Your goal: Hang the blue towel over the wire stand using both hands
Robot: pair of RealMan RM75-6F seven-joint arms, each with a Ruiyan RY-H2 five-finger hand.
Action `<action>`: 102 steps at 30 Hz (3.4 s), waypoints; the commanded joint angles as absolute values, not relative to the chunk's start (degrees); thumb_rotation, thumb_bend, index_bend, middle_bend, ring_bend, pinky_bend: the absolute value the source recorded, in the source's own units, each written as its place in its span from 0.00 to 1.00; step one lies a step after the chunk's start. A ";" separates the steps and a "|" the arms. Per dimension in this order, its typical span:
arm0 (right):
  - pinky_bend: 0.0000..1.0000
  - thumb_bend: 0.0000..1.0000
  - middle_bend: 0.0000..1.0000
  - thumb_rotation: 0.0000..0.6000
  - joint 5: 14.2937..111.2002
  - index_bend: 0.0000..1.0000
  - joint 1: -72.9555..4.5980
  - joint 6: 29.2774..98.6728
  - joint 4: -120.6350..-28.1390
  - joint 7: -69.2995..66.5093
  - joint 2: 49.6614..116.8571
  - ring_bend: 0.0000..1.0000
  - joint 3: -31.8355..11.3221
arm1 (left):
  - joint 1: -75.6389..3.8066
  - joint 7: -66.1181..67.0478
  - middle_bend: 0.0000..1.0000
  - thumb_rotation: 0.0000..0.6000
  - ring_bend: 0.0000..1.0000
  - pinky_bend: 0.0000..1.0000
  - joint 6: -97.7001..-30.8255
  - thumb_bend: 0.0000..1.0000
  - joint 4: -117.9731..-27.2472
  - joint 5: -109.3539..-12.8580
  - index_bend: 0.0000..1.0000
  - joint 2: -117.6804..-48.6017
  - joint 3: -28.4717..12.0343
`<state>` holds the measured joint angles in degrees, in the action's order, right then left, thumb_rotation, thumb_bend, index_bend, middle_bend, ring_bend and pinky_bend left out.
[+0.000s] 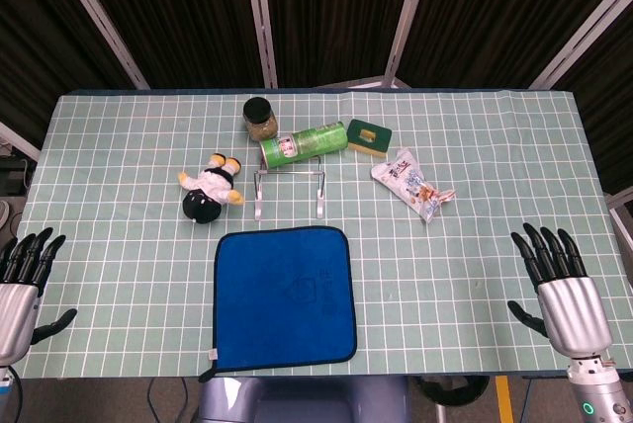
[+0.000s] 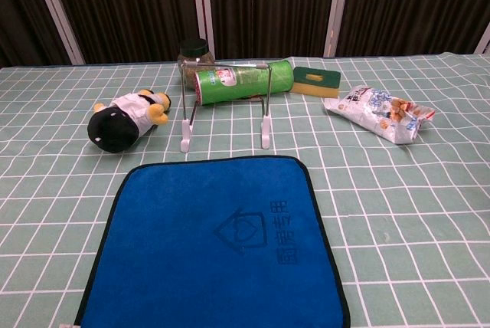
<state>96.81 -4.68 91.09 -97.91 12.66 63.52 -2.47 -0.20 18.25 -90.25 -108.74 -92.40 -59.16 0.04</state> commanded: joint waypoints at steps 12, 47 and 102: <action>0.00 0.00 0.00 1.00 104.56 0.00 -16.26 78.42 -91.39 3.17 67.94 0.00 -2.13 | -1.22 20.17 0.00 1.00 0.00 0.00 -88.78 0.00 -109.15 -91.52 0.00 -60.01 -0.65; 0.00 0.06 0.00 1.00 111.36 0.00 -39.73 63.27 -62.21 0.11 93.11 0.00 2.81 | -4.90 28.68 0.00 1.00 0.00 0.00 -83.83 0.00 -107.21 -82.43 0.00 -64.62 -2.62; 0.00 0.37 0.00 1.00 105.36 0.37 -44.39 63.76 -60.02 0.31 100.09 0.00 4.93 | -6.32 27.48 0.00 1.00 0.00 0.00 -83.57 0.00 -106.96 -80.74 0.00 -64.08 -2.28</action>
